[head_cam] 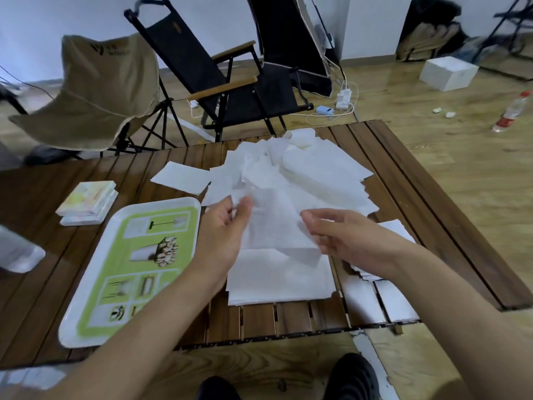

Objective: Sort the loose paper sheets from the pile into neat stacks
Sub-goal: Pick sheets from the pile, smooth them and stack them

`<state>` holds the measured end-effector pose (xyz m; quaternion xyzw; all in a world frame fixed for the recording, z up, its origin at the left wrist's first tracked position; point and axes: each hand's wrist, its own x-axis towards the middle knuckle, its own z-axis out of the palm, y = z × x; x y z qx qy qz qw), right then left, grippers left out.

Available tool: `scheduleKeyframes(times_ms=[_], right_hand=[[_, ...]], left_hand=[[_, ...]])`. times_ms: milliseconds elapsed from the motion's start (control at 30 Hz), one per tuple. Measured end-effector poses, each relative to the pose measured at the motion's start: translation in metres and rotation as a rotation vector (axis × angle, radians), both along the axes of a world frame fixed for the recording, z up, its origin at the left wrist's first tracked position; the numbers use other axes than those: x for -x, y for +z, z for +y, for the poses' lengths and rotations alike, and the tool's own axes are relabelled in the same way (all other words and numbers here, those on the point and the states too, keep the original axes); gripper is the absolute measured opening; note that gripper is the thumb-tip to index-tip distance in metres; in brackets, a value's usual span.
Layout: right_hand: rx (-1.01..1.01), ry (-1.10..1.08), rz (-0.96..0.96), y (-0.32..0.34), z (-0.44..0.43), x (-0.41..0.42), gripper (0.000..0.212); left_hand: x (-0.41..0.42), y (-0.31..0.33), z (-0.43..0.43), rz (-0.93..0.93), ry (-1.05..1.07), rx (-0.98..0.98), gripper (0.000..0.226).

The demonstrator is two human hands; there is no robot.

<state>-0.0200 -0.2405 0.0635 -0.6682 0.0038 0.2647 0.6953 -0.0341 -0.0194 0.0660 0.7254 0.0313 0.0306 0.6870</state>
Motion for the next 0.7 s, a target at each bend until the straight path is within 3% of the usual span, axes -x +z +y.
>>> scheduleKeyframes(times_ms=[100,267,400,467,533,700], right_hand=[[0.127,0.012,0.003,-0.014,-0.006,0.002,0.064],[0.188,0.119,-0.002,-0.018,-0.002,0.004,0.070],[0.055,0.179,0.044,-0.015,-0.002,0.002,0.049],[-0.007,0.127,0.082,-0.013,-0.005,0.001,0.033],[0.004,0.093,0.092,-0.014,-0.008,-0.001,0.029],[0.328,0.053,0.038,-0.032,-0.008,-0.004,0.025]], left_hand=[[0.004,-0.009,0.006,0.135,-0.008,0.071,0.026],[0.005,-0.003,0.005,0.285,-0.209,0.413,0.034],[0.001,-0.006,0.009,0.296,-0.241,0.444,0.033],[-0.002,-0.010,0.014,0.299,-0.207,0.338,0.032],[-0.006,-0.019,0.023,0.287,-0.164,0.122,0.029],[-0.009,-0.047,0.045,0.337,-0.271,-0.522,0.031]])
